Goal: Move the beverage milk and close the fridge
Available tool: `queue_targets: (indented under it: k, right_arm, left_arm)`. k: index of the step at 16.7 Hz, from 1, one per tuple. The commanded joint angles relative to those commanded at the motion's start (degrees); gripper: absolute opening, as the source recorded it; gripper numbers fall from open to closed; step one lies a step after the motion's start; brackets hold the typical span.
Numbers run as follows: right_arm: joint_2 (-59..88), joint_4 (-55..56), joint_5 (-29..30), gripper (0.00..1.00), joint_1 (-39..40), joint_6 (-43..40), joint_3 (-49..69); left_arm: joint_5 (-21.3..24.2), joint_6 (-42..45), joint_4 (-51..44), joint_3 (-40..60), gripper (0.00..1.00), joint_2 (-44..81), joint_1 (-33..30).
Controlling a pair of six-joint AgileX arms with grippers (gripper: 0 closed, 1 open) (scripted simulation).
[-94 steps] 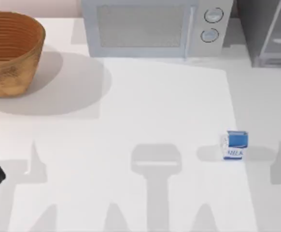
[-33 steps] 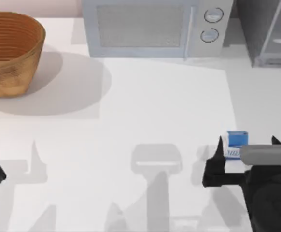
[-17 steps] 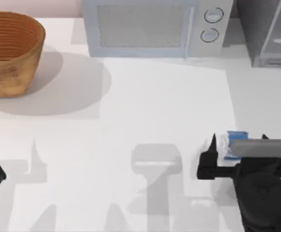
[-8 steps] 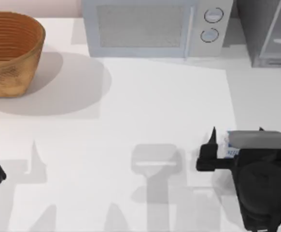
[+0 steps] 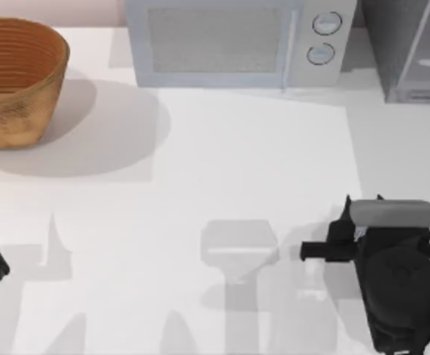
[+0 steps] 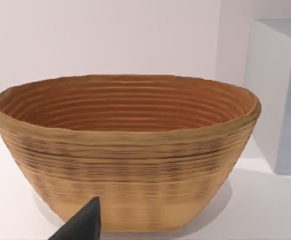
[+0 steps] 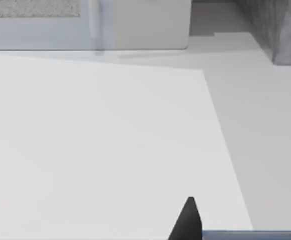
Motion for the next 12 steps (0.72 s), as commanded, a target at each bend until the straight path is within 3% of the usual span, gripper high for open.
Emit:
queue_targets:
  k: [3,12]
  right_arm:
    - [0.0,0.0,0.0,0.02,0.0,0.0,0.0]
    - [-0.1,0.0,0.0,0.0,0.0,0.0,-0.1]
  left_arm:
    - [0.0,0.0,0.0,0.0,1.0,0.0,0.0]
    - [0.0,0.0,0.0,0.0,1.0,0.0,0.0]
